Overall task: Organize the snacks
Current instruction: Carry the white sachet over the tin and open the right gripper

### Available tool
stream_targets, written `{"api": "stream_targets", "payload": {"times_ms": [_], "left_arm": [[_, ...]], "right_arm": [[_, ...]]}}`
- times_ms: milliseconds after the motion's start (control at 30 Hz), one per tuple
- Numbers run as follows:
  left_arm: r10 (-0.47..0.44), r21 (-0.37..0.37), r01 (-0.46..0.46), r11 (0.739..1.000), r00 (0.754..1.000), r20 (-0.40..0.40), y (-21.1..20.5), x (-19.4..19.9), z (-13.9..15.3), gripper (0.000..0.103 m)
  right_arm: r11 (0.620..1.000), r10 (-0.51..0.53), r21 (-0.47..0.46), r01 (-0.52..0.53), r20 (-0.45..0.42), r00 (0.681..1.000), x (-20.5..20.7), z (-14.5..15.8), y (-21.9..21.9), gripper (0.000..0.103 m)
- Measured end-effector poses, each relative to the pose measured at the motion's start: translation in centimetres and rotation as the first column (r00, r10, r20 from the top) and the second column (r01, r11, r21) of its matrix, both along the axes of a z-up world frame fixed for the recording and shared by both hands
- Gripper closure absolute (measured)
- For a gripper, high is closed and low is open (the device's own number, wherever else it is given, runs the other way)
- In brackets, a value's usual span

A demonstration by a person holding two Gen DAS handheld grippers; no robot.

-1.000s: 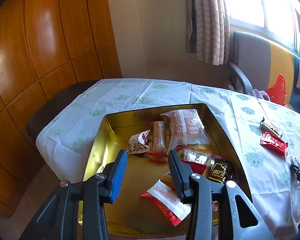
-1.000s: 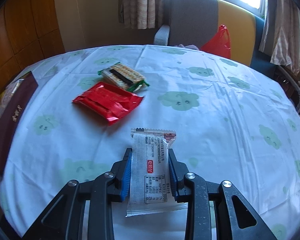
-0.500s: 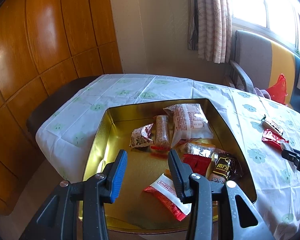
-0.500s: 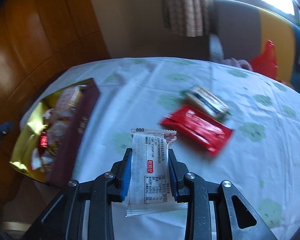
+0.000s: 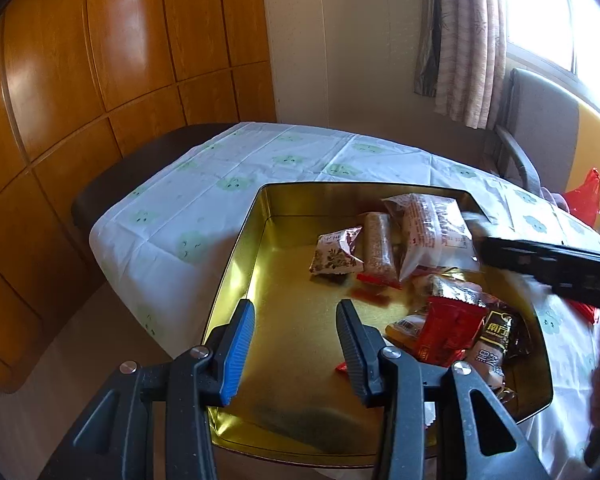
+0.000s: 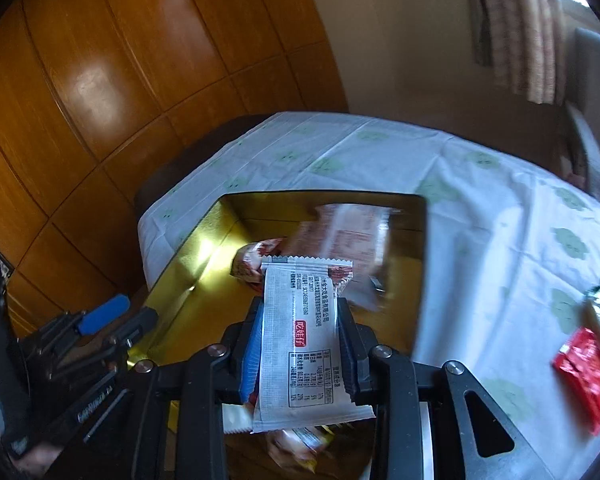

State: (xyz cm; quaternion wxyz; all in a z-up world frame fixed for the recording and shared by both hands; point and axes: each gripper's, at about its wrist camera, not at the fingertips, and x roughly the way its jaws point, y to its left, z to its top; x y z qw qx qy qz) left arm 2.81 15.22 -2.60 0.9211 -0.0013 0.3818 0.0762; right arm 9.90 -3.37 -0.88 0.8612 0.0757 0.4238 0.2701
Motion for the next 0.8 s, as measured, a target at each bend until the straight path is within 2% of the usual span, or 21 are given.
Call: {"api": "stream_targets", "payload": {"times_ms": [100,233,467,800], "left_arm": [[0.000,-0.007,0.000,1.000,1.000,-0.015,0.2,0.1,-0.5,0.060],[-0.006,-0.011,0.006,1.000,1.000,-0.030,0.1,0.3,-1.1,0.060],[-0.020,-0.003,0.019,1.000,1.000,-0.024,-0.5,0.1,-0.9,0.060],[-0.064,0.005,0.064,0.998,0.998,-0.008,-2.1,-0.5,-0.1,0.060]], "right_arm": [[1.000,0.012,0.013,-0.012,-0.056,0.998,1.6,-1.6,1.9,0.065],[1.000,0.007,0.001,-0.006,-0.088,0.996,1.6,-2.8,2.5,0.065],[0.999,-0.037,0.020,0.038,-0.030,0.999,-0.3,-1.7,0.3,0.065],[0.988,-0.154,0.023,0.154,0.021,0.988,-3.1,-0.4,-3.8,0.059]]}}
